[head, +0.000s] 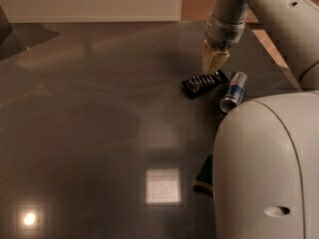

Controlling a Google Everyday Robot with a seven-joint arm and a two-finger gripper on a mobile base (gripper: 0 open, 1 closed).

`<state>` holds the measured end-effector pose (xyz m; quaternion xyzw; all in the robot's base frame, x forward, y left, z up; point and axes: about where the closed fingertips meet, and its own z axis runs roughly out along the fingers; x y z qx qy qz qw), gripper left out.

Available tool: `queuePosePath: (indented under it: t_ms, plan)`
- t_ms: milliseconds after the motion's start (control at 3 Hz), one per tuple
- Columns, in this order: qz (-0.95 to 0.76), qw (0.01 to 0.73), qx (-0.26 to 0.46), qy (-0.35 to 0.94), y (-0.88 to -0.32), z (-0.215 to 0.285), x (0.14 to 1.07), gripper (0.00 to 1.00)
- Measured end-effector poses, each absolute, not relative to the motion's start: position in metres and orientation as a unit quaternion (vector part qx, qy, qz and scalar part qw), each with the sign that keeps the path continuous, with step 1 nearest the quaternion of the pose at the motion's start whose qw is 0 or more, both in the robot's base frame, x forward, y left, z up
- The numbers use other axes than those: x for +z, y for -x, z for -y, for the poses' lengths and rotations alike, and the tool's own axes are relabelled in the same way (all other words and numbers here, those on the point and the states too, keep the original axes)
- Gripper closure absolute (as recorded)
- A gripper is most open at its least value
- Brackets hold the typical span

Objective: Move rxbar chocolate near redbull can

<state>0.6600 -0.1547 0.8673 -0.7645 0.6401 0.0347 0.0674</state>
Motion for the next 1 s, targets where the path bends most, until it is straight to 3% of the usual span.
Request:
queuePosePath:
  t_ms: [333, 667, 1000]
  plan:
    - [-0.63, 0.086, 0.044, 0.771, -0.648, 0.146, 0.885, 0.13]
    - [-0.63, 0.101, 0.035, 0.769, -0.658, 0.142, 0.884, 0.0]
    - [-0.63, 0.112, 0.027, 0.768, -0.666, 0.139, 0.882, 0.0]
